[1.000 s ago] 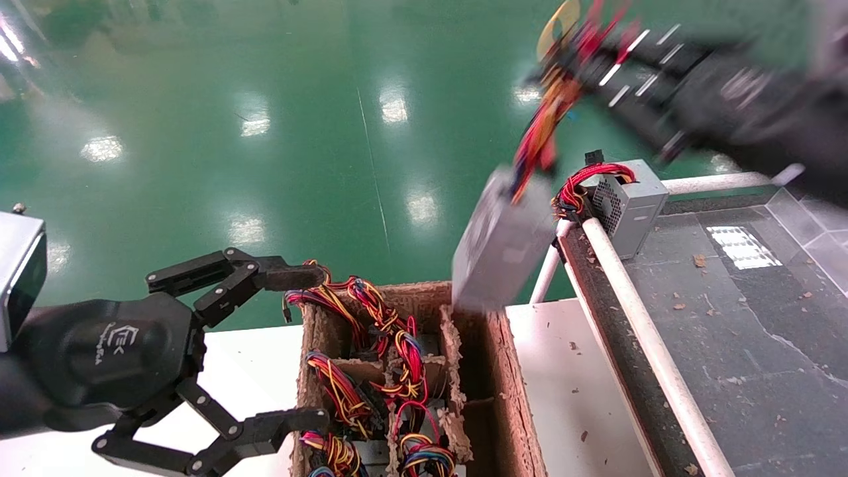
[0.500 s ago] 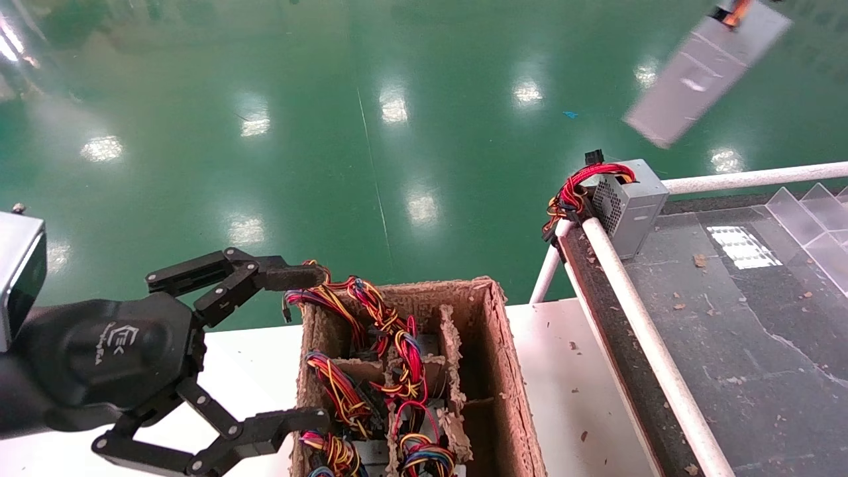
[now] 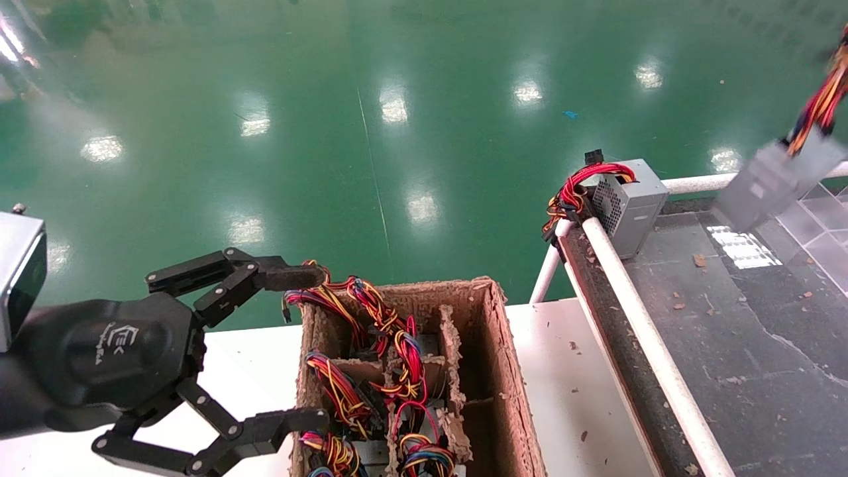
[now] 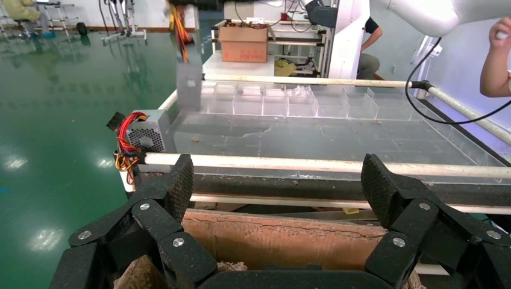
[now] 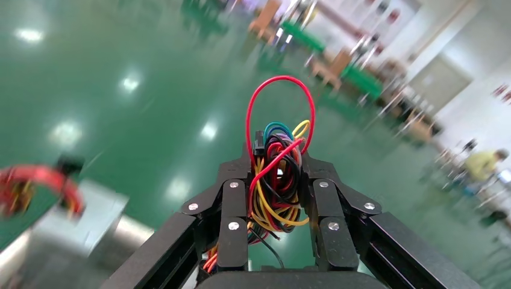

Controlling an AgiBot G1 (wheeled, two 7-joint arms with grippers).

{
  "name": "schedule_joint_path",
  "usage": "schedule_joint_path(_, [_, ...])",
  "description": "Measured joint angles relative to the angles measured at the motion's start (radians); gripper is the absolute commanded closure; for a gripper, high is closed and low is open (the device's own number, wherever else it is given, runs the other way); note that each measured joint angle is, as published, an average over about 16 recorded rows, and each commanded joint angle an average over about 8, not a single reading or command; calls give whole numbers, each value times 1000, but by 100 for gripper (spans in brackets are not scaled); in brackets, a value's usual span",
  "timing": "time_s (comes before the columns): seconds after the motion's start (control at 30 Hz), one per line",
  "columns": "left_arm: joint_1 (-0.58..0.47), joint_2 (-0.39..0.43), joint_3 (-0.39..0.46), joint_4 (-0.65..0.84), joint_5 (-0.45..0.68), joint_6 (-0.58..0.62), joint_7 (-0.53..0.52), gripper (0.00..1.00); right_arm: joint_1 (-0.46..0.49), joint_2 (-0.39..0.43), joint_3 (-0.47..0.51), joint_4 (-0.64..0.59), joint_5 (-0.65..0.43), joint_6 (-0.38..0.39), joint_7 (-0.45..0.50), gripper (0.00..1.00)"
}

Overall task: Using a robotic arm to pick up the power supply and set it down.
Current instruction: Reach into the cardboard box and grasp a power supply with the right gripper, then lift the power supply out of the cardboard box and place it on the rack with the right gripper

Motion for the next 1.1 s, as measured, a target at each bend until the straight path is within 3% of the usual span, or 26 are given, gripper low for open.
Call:
schedule_joint_path(0.53, [0, 0, 0, 0, 0, 0, 0, 0, -56, -29, -21, -8, -2, -16, -26, 100])
schedule_joint_path(0.8, [0, 0, 0, 0, 0, 0, 0, 0, -1, -77, -54, -22, -40, -10, -17, 100])
schedule_joint_path(1.1, [0, 0, 0, 0, 0, 0, 0, 0, 101, -159, -102, -122, -96, -9, -28, 100])
